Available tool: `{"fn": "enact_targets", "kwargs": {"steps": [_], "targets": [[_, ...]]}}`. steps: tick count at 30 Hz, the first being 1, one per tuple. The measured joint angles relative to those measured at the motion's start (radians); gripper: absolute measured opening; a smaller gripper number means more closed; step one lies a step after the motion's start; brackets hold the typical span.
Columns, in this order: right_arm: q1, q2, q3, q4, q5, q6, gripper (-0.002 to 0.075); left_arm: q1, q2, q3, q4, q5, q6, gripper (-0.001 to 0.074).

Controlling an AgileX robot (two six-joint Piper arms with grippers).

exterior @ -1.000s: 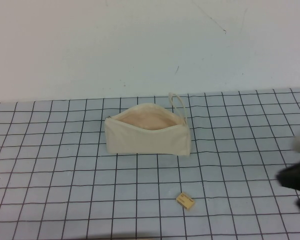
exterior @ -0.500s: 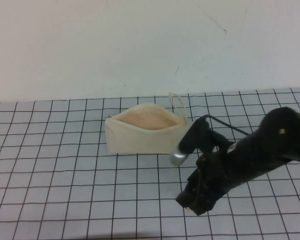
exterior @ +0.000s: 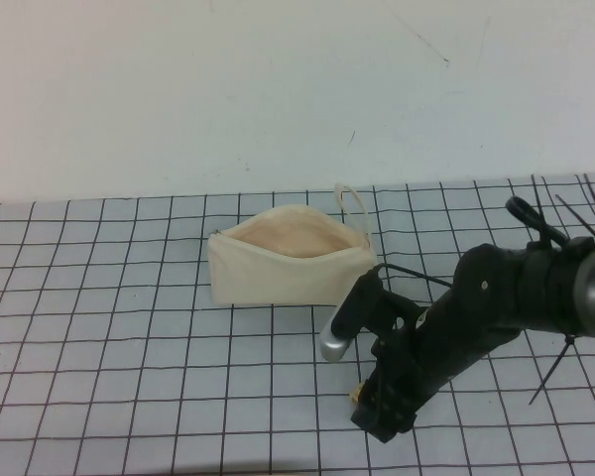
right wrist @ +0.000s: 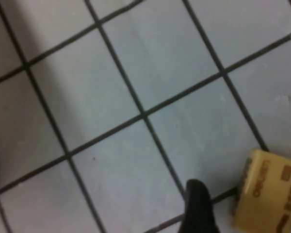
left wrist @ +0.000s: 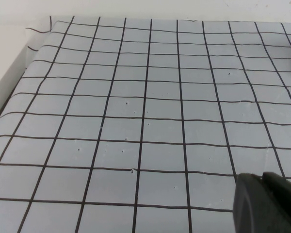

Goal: Put eraser into pencil case
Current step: Pick up the eraser from the table, then place the eraser on the pencil case

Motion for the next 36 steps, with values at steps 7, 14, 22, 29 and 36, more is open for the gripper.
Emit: {"fn": "enact_targets", "kwargs": {"steps": [7, 14, 22, 29, 36], "targets": [[0.0, 0.014, -0.004, -0.003, -0.047, -0.005, 0.0333, 0.0, 0.0, 0.0, 0.0, 0.0, 0.0, -0.0003], [0.0, 0.017, -0.034, -0.008, -0.022, -0.059, 0.0205, 0.0, 0.0, 0.0, 0.0, 0.0, 0.0, -0.0003], [0.0, -0.015, -0.258, -0.009, 0.145, -0.072, 0.0205, 0.0, 0.0, 0.0, 0.0, 0.0, 0.0, -0.0003], [0.002, -0.039, -0.453, 0.052, 0.009, -0.072, 0.0205, 0.0, 0.0, 0.0, 0.0, 0.0, 0.0, -0.0003], [0.002, -0.01, -0.464, 0.056, -0.141, -0.072, 0.0332, 0.0, 0.0, 0.0, 0.0, 0.0, 0.0, -0.0003]]}}
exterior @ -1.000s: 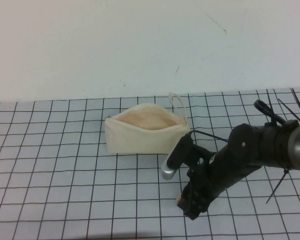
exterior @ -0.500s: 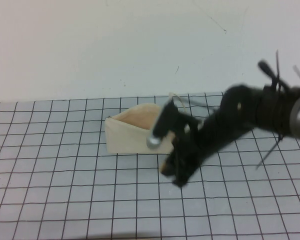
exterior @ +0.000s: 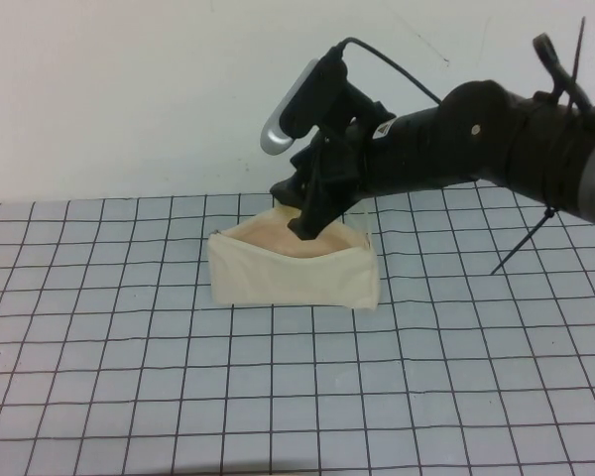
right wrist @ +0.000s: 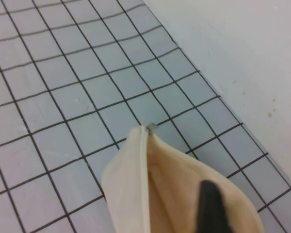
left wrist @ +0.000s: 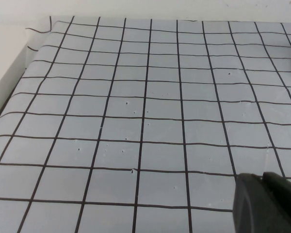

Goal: Put eraser into pencil case

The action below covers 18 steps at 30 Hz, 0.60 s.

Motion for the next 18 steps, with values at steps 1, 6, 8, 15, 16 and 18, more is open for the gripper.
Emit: {"fn": "enact_targets", "kwargs": {"steps": [1, 6, 8, 15, 16, 18], "targets": [[0.0, 0.008, 0.0, 0.0, -0.007, 0.0, 0.0382, 0.0, 0.0, 0.0, 0.0, 0.0, 0.0, -0.0003], [0.0, 0.013, 0.0, 0.0, -0.04, -0.001, 0.0488, 0.0, 0.0, 0.0, 0.0, 0.0, 0.0, -0.0003], [0.0, 0.0, 0.0, 0.0, -0.045, -0.001, 0.0488, 0.0, 0.0, 0.0, 0.0, 0.0, 0.0, -0.0003], [0.0, -0.159, 0.002, -0.005, -0.002, -0.002, 0.019, 0.0, 0.0, 0.0, 0.0, 0.0, 0.0, -0.0003], [0.0, -0.191, 0.002, -0.016, 0.02, -0.002, 0.0126, 0.0, 0.0, 0.0, 0.0, 0.0, 0.0, -0.0003], [0.0, -0.247, 0.002, -0.041, 0.064, 0.0, 0.0059, 0.0, 0.0, 0.0, 0.0, 0.0, 0.0, -0.0003]]}}
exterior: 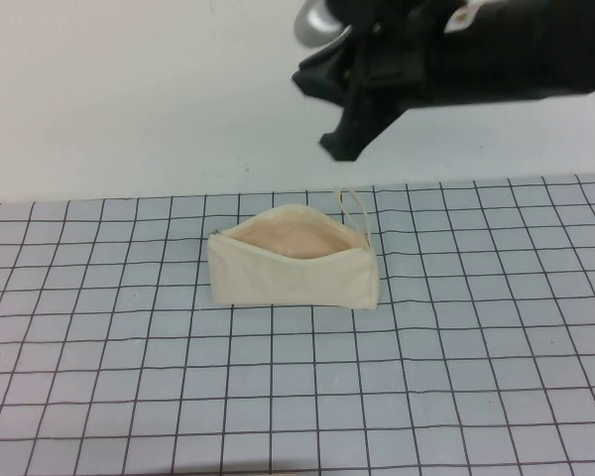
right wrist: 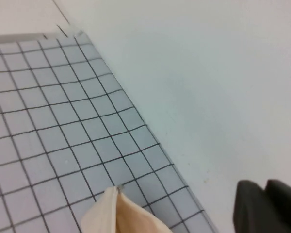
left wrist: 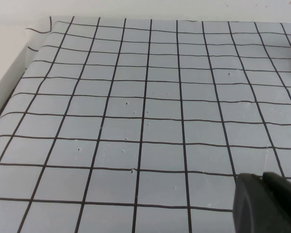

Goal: Put eraser into pencil case

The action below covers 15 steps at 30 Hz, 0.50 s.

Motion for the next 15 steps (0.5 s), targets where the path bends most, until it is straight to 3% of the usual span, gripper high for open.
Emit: {"fn": "enact_targets", "kwargs": {"steps": [7, 11, 15], "targets": [[0.0, -0.163, -0.004, -0.219, 0.274, 0.099, 0.0007, 0.0, 0.0, 0.0, 0.0, 0.0, 0.0, -0.0003], [0.0, -0.205, 0.003, -0.478, 0.516, 0.309, 0.0006, 0.0, 0.0, 0.0, 0.0, 0.0, 0.0, -0.0003], [0.0, -0.248, 0.087, -0.707, 0.591, 0.478, 0.0005, 0.0, 0.0, 0.0, 0.0, 0.0, 0.0, -0.0003]]}}
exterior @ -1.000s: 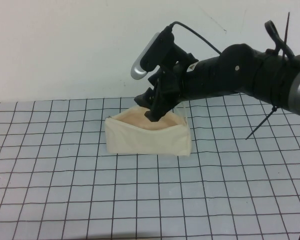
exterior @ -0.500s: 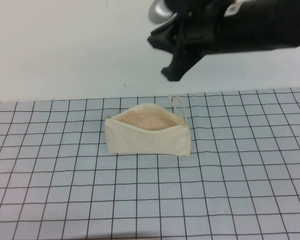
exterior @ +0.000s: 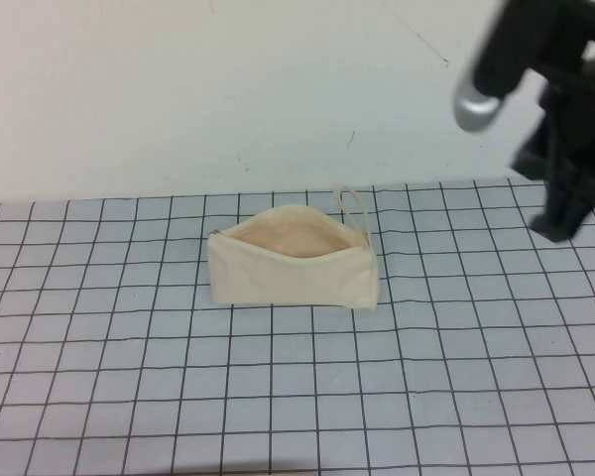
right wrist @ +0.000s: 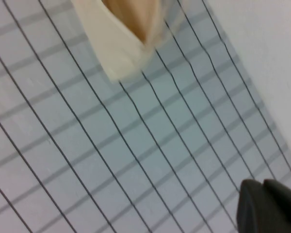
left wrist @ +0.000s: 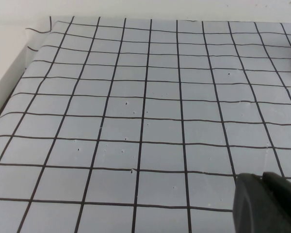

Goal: Put eraser into pencil case

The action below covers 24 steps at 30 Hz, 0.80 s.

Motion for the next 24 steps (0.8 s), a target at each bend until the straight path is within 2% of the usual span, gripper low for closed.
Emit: {"fn": "enact_targets", "kwargs": {"steps": [5, 12, 17, 24], "targets": [[0.0, -0.128, 0.203, -0.127, -0.088, 0.158, 0.0003, 0.0, 0.0, 0.0, 0.0, 0.0, 0.0, -0.0003], [0.0, -0.402, 0.551, -0.135, -0.319, 0.371, 0.0002, 0.0, 0.0, 0.0, 0.0, 0.0, 0.0, -0.0003], [0.0, -0.601, 0.814, -0.03, -0.482, 0.404, 0.0001, 0.0, 0.0, 0.0, 0.0, 0.0, 0.0, -0.0003], [0.0, -0.86, 1.021, 0.013, -0.504, 0.408, 0.0001, 0.0, 0.0, 0.0, 0.0, 0.0, 0.0, -0.0003]]}}
